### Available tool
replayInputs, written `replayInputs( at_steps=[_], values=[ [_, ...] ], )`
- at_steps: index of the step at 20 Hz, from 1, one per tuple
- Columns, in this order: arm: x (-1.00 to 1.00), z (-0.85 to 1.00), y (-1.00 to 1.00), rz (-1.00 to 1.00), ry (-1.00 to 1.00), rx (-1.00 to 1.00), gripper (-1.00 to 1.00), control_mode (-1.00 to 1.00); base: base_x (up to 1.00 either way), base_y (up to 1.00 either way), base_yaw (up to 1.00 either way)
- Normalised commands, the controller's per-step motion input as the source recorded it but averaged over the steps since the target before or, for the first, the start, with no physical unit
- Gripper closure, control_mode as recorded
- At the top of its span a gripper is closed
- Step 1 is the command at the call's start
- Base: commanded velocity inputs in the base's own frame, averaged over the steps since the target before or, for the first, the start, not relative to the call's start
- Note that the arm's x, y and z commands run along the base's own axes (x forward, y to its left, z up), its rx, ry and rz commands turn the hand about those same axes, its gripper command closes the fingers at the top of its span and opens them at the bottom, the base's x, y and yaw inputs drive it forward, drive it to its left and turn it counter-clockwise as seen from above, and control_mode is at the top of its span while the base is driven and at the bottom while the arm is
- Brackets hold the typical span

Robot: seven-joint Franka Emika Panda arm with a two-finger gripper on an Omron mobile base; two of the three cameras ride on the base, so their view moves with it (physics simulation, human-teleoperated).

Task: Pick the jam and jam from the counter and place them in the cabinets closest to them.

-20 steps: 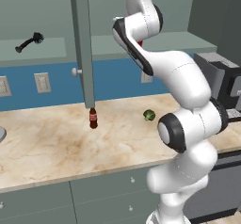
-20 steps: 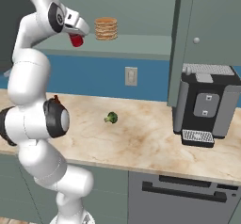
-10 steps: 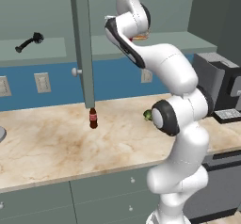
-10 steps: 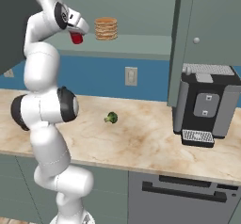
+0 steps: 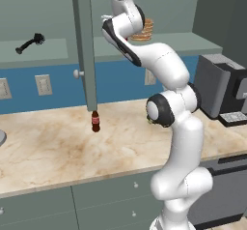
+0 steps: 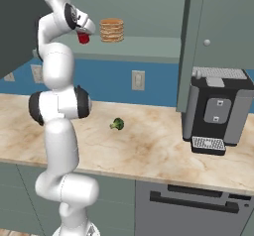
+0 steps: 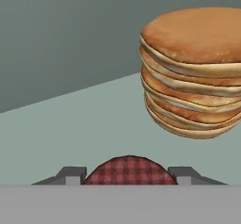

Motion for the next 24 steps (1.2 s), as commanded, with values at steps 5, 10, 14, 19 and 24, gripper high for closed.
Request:
replayInputs(
  at_steps=[5, 10, 14, 19, 24],
  values=[
    [0.19, 0.07, 0.04, -0.01, 0.0, 0.0, -1.0, -1.0, 0.0, 0.0, 0.0],
    [-0.17, 0.04, 0.0, 0.0, 0.02, 0.01, -1.0, -1.0, 0.0, 0.0, 0.0],
    [-0.54, 0.0, -0.06, 0.0, 0.05, 0.0, -1.0, -1.0, 0.0, 0.0, 0.0],
    [-0.95, -0.1, -0.19, 0.02, 0.0, 0.0, -1.0, -1.0, 0.0, 0.0, 0.0],
    [-1.0, -0.3, -0.33, 0.05, -0.07, 0.0, -1.0, -1.0, 0.0, 0.0, 0.0]
  ],
)
